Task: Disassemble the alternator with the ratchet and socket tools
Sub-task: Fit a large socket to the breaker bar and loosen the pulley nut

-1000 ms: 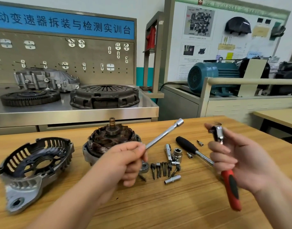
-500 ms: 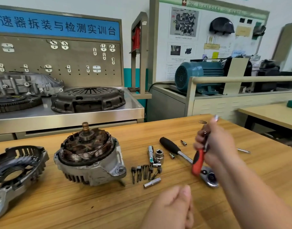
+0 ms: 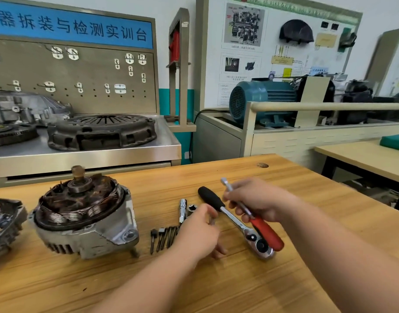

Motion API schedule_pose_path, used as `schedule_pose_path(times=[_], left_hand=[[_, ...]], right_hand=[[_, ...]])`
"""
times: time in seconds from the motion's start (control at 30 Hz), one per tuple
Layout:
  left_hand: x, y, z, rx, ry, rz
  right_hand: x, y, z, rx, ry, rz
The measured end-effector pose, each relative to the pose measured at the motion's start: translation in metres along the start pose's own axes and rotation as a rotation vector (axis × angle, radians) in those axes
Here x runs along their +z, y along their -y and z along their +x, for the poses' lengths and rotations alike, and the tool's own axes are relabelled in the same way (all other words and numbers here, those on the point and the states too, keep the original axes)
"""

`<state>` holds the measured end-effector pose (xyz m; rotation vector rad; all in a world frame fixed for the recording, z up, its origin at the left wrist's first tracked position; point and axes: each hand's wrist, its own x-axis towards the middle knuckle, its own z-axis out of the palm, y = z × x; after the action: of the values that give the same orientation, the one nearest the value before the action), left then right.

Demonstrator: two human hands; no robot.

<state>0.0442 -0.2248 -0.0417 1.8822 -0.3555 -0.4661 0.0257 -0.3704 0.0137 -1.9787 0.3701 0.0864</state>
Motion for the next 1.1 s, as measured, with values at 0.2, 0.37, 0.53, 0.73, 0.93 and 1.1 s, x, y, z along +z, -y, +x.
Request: schedule_pose_path(times=[0.2,0.37,0.53,0.73,0.93,1.1], left_hand=[[0.004,0.014,0.011,0.053,-0.064,0.441],[0.007,0.016,0.013,0.106,-0.080,0.710],[0.008,0.018,0.010,0.104,-0.099,0.743],[0.006,0.020,0.004,0.147,-0.104,0.734],[-0.006,0.021,-0.008,0.172,-0.071,0.624],[-0.028,0.021,-0.042,0.322,-0.113,0.569]], right_hand=[[0.045,-0.005,0.012,0.039,0.036,-0.495],[0.054,-0.016,0.016,0.011,-0.016,-0.790],[0.058,-0.026,0.015,-0.056,-0.103,-0.890],[0.061,-0.025,0.008,-0.111,-0.157,-0.945],[0.059,-0.025,0.004,-0.140,-0.179,-0.967],[0.059,-0.024,-0.005,-0.143,-0.234,-1.016]])
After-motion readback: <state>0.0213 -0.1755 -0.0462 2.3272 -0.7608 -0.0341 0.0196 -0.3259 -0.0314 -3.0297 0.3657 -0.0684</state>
